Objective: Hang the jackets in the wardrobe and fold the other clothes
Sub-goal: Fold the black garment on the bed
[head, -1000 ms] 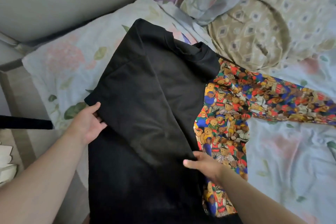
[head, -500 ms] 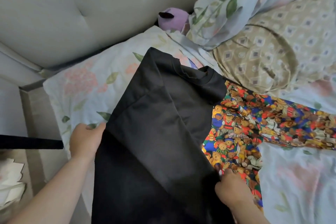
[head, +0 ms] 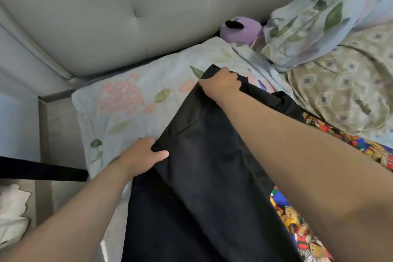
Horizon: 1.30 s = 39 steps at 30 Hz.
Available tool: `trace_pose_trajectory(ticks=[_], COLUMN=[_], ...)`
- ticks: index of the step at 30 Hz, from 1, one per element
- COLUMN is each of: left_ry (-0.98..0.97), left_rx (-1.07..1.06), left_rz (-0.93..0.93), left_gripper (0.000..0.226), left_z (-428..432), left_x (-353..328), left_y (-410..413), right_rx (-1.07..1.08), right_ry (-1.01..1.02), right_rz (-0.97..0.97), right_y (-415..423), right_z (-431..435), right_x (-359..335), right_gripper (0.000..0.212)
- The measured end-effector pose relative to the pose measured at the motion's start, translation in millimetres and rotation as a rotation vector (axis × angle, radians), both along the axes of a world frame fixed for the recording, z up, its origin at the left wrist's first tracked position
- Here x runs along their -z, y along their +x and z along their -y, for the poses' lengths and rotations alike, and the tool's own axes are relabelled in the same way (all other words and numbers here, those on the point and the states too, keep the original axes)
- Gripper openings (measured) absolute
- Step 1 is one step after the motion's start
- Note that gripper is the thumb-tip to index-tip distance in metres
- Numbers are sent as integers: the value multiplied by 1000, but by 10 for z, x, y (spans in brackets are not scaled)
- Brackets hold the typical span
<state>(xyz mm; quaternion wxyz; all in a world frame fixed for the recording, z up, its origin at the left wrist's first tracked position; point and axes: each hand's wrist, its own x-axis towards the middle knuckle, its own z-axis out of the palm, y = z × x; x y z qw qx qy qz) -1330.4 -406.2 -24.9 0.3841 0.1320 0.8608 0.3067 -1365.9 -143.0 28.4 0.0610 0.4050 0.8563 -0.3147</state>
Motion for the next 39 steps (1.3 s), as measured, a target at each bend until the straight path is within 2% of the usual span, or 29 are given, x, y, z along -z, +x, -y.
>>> trace_pose_trajectory(ticks=[1,3,6,7,9,11,13,15,17,18,20,22,23,24,25,27,29,32,35,37,39], left_ry=[5,40,75,69,69,118,212,299,342,350,351,228,117,15,-35,-6,124,286,453,459,413], left_rx=[5,-11,-24,-26,-45,-92,-204,-325,-366,-366,-394,-505,-599,-709,-819,-967,-964,-928,-975,-1026,-1037], left_rz=[-5,15,24,14,7,42,170,340,463,482,396,29,-181,-304,-308,-84,40,-33,82,119,107], left_gripper=[12,10,12,17,19,19,18,19,21,22,23,14,15,21,25,33,47,54,49,38,27], left_z=[23,70,99,108,141,221,283,282,282,284,280,245,215,180,146,61,-30,-82,-42,11,56], left_x=[23,106,223,258,302,358,402,410,376,345,271,175,106,29,-29,-38,11,44,91,118,118], left_y=[-6,-18,-5,-15,-40,-76,-98,-122,-160,-166,-104,83,240,409,563,786,859,734,595,546,495], right_rx=[35,-30,-142,-170,-210,-163,-90,-59,-115,-180,-359,-468,-478,-473,-472,-531,-638,-706,-534,-450,-472], right_ry=[-3,-36,39,95,177,153,-45,-372,-610,-666,-604,-405,-319,-253,-204,-144,-135,-93,-125,-141,-53], right_rz=[17,4,-134,-180,-218,-208,-199,-222,-225,-202,-103,-48,-58,-77,-92,-58,0,-49,-194,-227,-233], right_y=[-25,-52,-135,-191,-322,-464,-502,-365,-140,-34,88,123,124,134,153,239,343,400,369,355,272], right_z=[-32,-68,-88,-69,-17,58,91,53,-52,-120,-203,-194,-179,-168,-170,-193,-225,-277,-252,-212,-159], right_x=[33,105,170,179,208,216,213,189,142,125,77,13,-16,-44,-61,-103,-123,-117,-111,-91,-83], right_gripper=[58,54,23,23,39,46,50,46,35,34,54,69,72,79,88,106,112,96,61,46,35])
